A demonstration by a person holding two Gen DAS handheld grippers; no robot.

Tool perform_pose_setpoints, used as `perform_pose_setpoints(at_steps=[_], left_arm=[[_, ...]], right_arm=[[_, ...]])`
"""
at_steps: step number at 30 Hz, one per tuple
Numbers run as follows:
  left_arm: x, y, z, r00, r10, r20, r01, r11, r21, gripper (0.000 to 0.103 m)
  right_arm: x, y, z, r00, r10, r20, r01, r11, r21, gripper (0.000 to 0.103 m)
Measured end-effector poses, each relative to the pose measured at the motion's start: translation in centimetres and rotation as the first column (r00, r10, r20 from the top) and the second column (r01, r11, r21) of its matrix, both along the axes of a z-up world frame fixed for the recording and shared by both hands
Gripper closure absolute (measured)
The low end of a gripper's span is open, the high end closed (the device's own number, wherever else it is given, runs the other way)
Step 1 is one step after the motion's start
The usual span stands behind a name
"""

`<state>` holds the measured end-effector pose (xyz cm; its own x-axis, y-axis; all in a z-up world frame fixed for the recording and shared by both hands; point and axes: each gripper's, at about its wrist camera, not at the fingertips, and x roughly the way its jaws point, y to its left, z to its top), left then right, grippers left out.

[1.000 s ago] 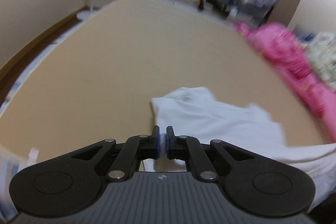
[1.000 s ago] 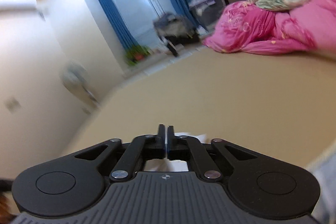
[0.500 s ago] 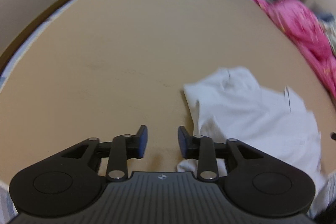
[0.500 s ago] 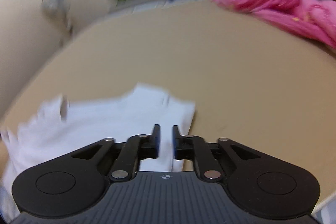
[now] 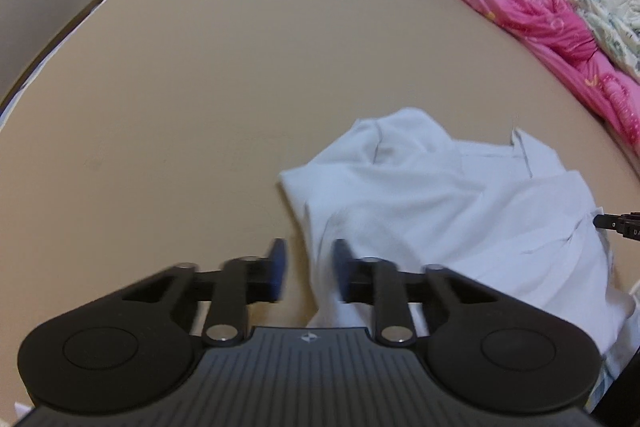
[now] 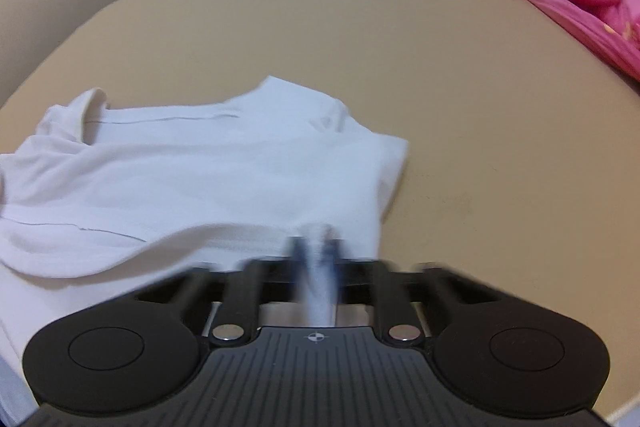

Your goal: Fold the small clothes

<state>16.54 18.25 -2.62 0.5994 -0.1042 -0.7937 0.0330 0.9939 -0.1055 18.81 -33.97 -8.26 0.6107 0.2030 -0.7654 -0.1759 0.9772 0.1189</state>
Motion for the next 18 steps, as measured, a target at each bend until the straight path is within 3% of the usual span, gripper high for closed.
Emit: perform_pose_setpoints(at_steps=[2,6,10,14,18], left_arm=[[0.4,-0.5,0.2,0.999,-0.032,0.004,0.032,0.999,-0.008,0.085],[1.4,-1.2,-0.3,0.997,-0.065,-0.03,0.064,0.998,-0.021,0.082],[1.9,-1.9,-0.6,0.994,-0.101,-0.037,0.1,0.995,-0.006,0.082],[2.1,-2.9,-0.9,0.987,-0.156,-0.034,0.156,0.988,0.001,0.076],[2.7,-3.7,-1.8,0.984,-0.166,-0.06,0.169,0.984,0.055,0.075]], right_arm=[[-0.5,0.2,1.1,0.997,0.021,0.078,-0.021,1.0,0.002,0.098],[-0.7,-1.3,2.9,0.986,-0.06,0.153,0.044,0.993,0.109,0.098],[-0.1,-1.6,3.0,0.983,-0.08,0.163,0.061,0.991,0.116,0.098],[0.2,-1.9,3.1,0.981,-0.1,0.169,0.08,0.989,0.121,0.098],[0.5,-2.3,2.9,0.981,-0.115,0.156,0.096,0.987,0.127,0.098]])
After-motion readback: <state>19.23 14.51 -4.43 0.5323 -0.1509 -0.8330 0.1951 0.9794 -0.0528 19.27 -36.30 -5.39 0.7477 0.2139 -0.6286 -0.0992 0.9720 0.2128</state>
